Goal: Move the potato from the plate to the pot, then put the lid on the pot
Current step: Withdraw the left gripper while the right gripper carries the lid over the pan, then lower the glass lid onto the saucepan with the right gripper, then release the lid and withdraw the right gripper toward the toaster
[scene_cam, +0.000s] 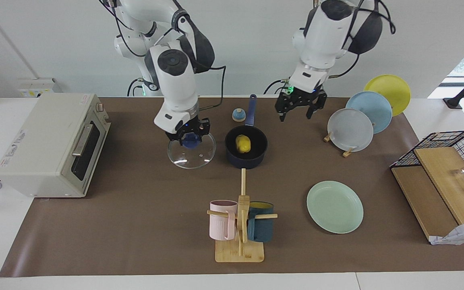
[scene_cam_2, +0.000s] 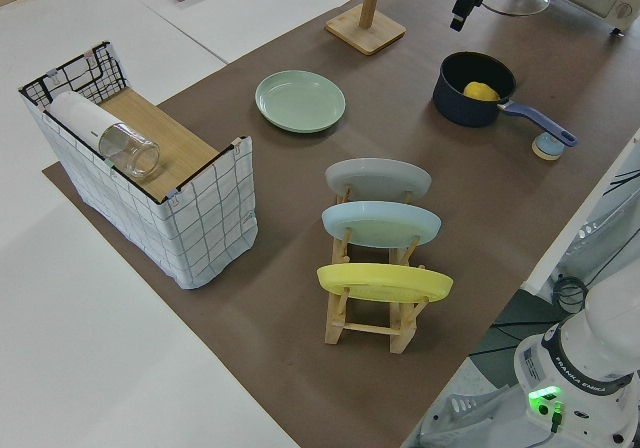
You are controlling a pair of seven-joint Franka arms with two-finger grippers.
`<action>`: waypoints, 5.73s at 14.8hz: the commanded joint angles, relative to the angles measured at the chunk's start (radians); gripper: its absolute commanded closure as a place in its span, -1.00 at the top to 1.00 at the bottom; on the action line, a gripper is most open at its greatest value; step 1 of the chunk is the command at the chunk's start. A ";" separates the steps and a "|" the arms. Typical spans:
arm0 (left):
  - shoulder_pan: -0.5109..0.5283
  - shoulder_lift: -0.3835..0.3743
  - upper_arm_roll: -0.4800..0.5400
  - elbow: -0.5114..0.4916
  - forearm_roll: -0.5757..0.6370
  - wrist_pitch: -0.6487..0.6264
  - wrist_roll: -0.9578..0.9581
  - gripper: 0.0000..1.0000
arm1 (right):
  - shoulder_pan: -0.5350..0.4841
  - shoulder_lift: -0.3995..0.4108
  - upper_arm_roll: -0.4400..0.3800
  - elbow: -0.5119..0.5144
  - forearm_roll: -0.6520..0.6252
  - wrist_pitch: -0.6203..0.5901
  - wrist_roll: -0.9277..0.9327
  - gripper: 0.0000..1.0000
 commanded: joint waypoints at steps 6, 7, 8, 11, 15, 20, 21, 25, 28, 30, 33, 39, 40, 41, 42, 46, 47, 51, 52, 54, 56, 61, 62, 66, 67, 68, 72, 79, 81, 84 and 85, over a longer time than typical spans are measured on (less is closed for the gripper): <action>0.336 -0.026 -0.013 0.063 -0.013 -0.173 0.540 1.00 | 0.251 0.223 0.003 0.260 -0.087 0.035 0.266 -1.00; 0.339 -0.035 -0.013 0.047 -0.006 -0.169 0.546 1.00 | 0.255 0.228 0.004 0.262 -0.092 0.039 0.266 -1.00; 0.339 -0.040 -0.013 0.028 -0.006 -0.162 0.543 1.00 | 0.264 0.228 0.004 0.257 -0.093 0.044 0.268 -1.00; 0.344 -0.051 -0.013 0.013 -0.004 -0.168 0.513 1.00 | 0.266 0.228 0.004 0.220 -0.089 0.065 0.284 -1.00; 0.345 -0.046 -0.013 0.030 0.017 -0.170 0.507 1.00 | 0.266 0.222 0.004 0.193 -0.084 0.033 0.287 -1.00; 0.331 -0.002 -0.013 0.137 0.042 -0.262 0.488 1.00 | 0.265 0.188 0.027 0.180 -0.072 -0.001 0.340 -1.00; 0.327 0.021 -0.013 0.184 0.043 -0.303 0.476 1.00 | 0.264 0.186 0.029 0.179 -0.070 0.002 0.341 -1.00; 0.304 0.044 0.002 0.226 0.036 -0.340 0.470 1.00 | 0.264 0.174 0.029 0.136 -0.070 0.073 0.360 -1.00; 0.278 0.015 0.004 0.149 0.036 -0.265 0.453 1.00 | 0.264 0.157 0.029 0.090 -0.070 0.114 0.372 -1.00; 0.275 0.014 0.004 0.137 0.036 -0.253 0.453 1.00 | 0.260 0.145 0.029 0.041 -0.070 0.146 0.369 -1.00; 0.282 0.017 -0.001 0.142 0.036 -0.264 0.453 1.00 | 0.263 0.120 0.029 -0.036 -0.070 0.232 0.373 -1.00; 0.298 0.056 0.006 0.189 0.053 -0.248 0.467 1.00 | 0.260 0.107 0.030 -0.062 -0.066 0.206 0.373 -1.00; 0.307 0.055 0.004 0.188 0.053 -0.241 0.468 1.00 | 0.255 0.108 0.032 -0.054 -0.026 0.193 0.375 -1.00; 0.308 0.053 0.003 0.185 0.053 -0.236 0.468 1.00 | 0.249 0.110 0.029 -0.051 0.034 0.196 0.375 -1.00; 0.311 0.053 0.002 0.185 0.053 -0.241 0.468 1.00 | 0.246 0.111 0.029 -0.048 0.054 0.199 0.375 -1.00; 0.318 0.053 0.004 0.183 0.054 -0.242 0.470 1.00 | 0.251 0.110 0.027 -0.056 0.051 0.203 0.372 -1.00; 0.318 0.053 0.003 0.182 0.053 -0.250 0.470 1.00 | 0.248 0.110 0.027 -0.056 0.051 0.205 0.364 -1.00; 0.318 0.052 0.002 0.174 0.051 -0.270 0.461 1.00 | 0.255 0.105 0.026 -0.080 0.045 0.212 0.352 -1.00; 0.315 0.050 0.002 0.174 0.051 -0.268 0.458 1.00 | 0.261 0.102 0.024 -0.082 0.025 0.209 0.352 -1.00; 0.313 0.044 -0.001 0.174 0.050 -0.267 0.456 1.00 | 0.265 0.093 0.029 -0.109 -0.059 0.234 0.352 -1.00; 0.310 0.041 0.002 0.174 0.034 -0.267 0.450 1.00 | 0.264 0.091 0.029 -0.123 -0.066 0.268 0.352 -1.00; 0.316 0.043 0.002 0.174 0.004 -0.257 0.402 1.00 | 0.260 0.093 0.029 -0.128 -0.067 0.291 0.349 -0.40; 0.318 0.043 0.002 0.174 0.004 -0.257 0.402 1.00 | 0.261 0.093 0.027 -0.128 -0.067 0.288 0.349 0.99; 0.318 0.037 -0.001 0.172 0.004 -0.257 0.402 1.00 | 0.245 0.093 0.024 -0.085 -0.069 0.263 0.343 1.00; 0.318 0.035 0.002 0.174 0.004 -0.259 0.399 1.00 | 0.235 0.093 0.023 -0.070 -0.069 0.237 0.340 1.00; 0.318 0.035 -0.001 0.172 0.004 -0.259 0.398 1.00 | 0.223 0.091 0.024 -0.044 -0.069 0.208 0.338 1.00; 0.318 0.035 0.002 0.172 0.008 -0.257 0.399 1.00 | 0.169 0.090 0.024 0.051 -0.062 0.130 0.337 1.00; 0.319 0.027 -0.001 0.168 0.010 -0.265 0.396 1.00 | 0.062 0.064 0.029 0.191 -0.052 -0.021 0.266 1.00; 0.319 0.027 -0.001 0.168 0.010 -0.265 0.396 1.00 | 0.003 0.026 0.029 0.199 -0.027 -0.082 0.176 1.00; 0.319 0.027 -0.001 0.168 0.010 -0.265 0.396 1.00 | -0.113 -0.022 0.021 0.191 -0.021 -0.191 -0.040 1.00; 0.319 0.027 -0.001 0.168 0.010 -0.265 0.396 1.00 | -0.140 -0.050 0.010 0.180 -0.021 -0.218 -0.074 1.00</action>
